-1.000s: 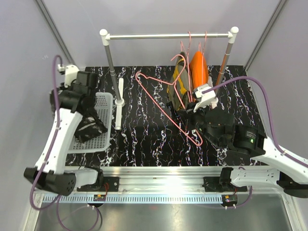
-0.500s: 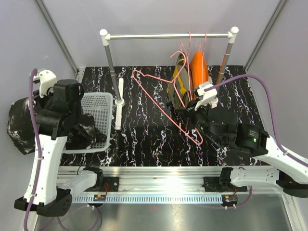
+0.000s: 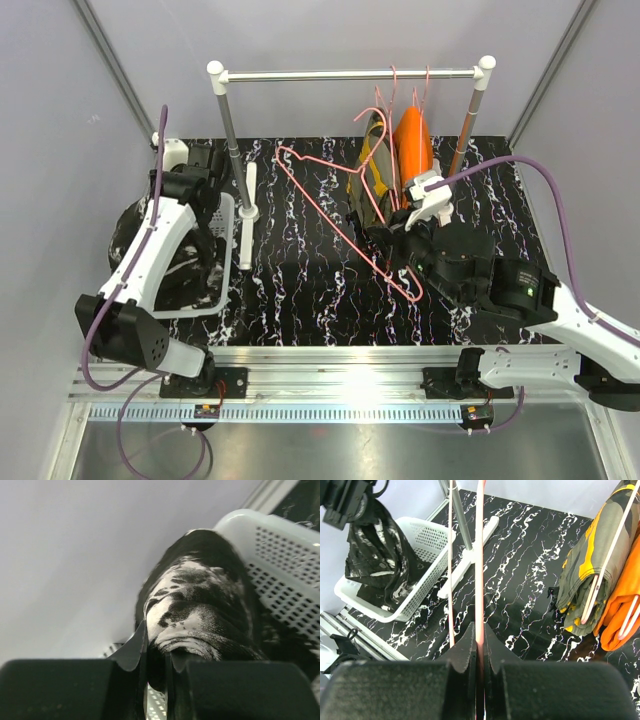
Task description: Remove the trousers from the hanger
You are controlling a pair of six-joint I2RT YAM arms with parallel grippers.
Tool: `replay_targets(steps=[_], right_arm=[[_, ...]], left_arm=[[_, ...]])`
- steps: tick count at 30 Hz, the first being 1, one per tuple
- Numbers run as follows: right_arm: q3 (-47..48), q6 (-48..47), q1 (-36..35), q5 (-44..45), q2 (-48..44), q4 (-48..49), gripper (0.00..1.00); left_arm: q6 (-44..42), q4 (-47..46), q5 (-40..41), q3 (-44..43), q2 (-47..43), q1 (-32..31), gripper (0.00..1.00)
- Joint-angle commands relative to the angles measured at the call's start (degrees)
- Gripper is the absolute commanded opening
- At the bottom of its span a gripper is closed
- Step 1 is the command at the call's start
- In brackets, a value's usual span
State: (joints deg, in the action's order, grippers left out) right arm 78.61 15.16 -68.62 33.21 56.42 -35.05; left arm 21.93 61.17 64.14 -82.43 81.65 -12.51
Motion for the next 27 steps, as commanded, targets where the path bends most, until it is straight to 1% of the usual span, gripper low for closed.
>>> replay_targets(steps=[1, 3, 5, 7, 8, 9, 10, 11, 12, 13, 14, 15, 16, 17, 18, 19, 20, 21, 23, 25, 27], right_arm=[[-0.1, -0.9, 0.2, 0.5, -0.9, 1.8, 0.00], [-0.2, -0.9, 0.2, 0.5, -0.9, 1.7, 0.00], [-0.4, -0.7, 0.2, 0.4, -0.9, 1.6, 0.00], [-0.6, -0.8, 0.2, 0.4, -1.1, 1.7, 0.00], [-0.6, -0.8, 0.2, 0.5, -1.0, 1.8, 0.01], [-0.6, -0.7, 0.2, 0.6, -1.1, 1.9, 0.03], [-0.5, -0.7, 0.2, 0.7, -1.1, 2.0, 0.07], [-0.4, -0.7, 0.2, 0.8, -1.0, 1.9, 0.07], [-0.1, -0.7, 0.2, 0.6, -0.6, 1.7, 0.08], [0.2, -0.8, 0.2, 0.8, -0.6, 1.5, 0.08], [0.4, -0.8, 0.2, 1.0, -0.4, 1.2, 0.09], [0.6, -1.0, 0.2, 1.2, 0.1, 1.0, 0.09], [0.9, -1.2, 0.2, 1.9, 0.4, 0.4, 0.08], [1.1, -1.2, 0.2, 2.6, 0.5, 0.1, 0.09], [1.5, -1.1, 0.2, 3.0, 1.2, -0.5, 0.09], [2.2, -1.1, 0.2, 3.8, 1.7, -1.7, 0.08], [2.6, -0.9, 0.2, 4.3, 2.1, -2.3, 0.08], [3.0, -0.7, 0.2, 4.8, 2.7, -2.8, 0.08], [3.7, -0.5, 0.2, 6.1, 3.2, -4.0, 0.08], [3.8, 0.0, 0.2, 6.2, 3.3, -4.1, 0.08], [3.7, 0.1, 0.2, 6.0, 3.2, -4.0, 0.08]], left_arm=[[5.9, -1.2, -0.9, -5.1, 2.0, 0.2, 0.00], [6.6, -1.6, -2.4, -4.0, 3.2, 0.2, 0.00], [7.6, -1.4, -2.8, -0.8, 4.5, 0.2, 0.00], [6.5, -3.8, -4.6, 2.2, 5.1, 0.2, 0.01], [5.3, -4.9, -5.5, 4.6, 5.2, 0.2, 0.06], [4.3, -7.1, -8.9, 5.5, 5.4, 0.2, 0.10], [3.5, -7.8, -10.9, 5.7, 5.4, 0.2, 0.15], [2.9, -7.9, -12.4, 5.4, 5.5, 0.2, 0.23], [2.2, -8.4, -16.2, 4.7, 5.2, 0.1, 0.26], [1.4, -9.0, -18.2, 4.5, 4.8, 0.1, 0.30], [0.5, -9.4, -21.0, 3.8, 3.2, 0.1, 0.41], [0.0, -9.5, -22.6, 3.5, 2.3, 0.2, 0.46], [-0.7, -9.7, -24.0, 3.1, 1.0, 0.2, 0.54], [-1.4, -9.2, -25.0, 2.6, -1.6, 0.2, 0.70], [-1.6, -9.1, -26.9, 1.4, -3.3, 0.2, 0.81], [-1.7, -8.9, -27.8, 0.7, -4.7, 0.2, 0.97], [-2.2, -8.8, -29.2, 0.1, -6.2, 0.3, 0.99], [-2.2, -8.7, -31.5, -0.5, -9.2, 0.3, 0.99], [-1.5, -8.7, -32.5, -2.1, -11.4, 0.4, 0.99], [-0.7, -9.1, -32.5, -1.9, -13.0, 0.8, 0.99], [1.1, -10.0, -32.2, -0.8, -12.5, 2.7, 0.99]])
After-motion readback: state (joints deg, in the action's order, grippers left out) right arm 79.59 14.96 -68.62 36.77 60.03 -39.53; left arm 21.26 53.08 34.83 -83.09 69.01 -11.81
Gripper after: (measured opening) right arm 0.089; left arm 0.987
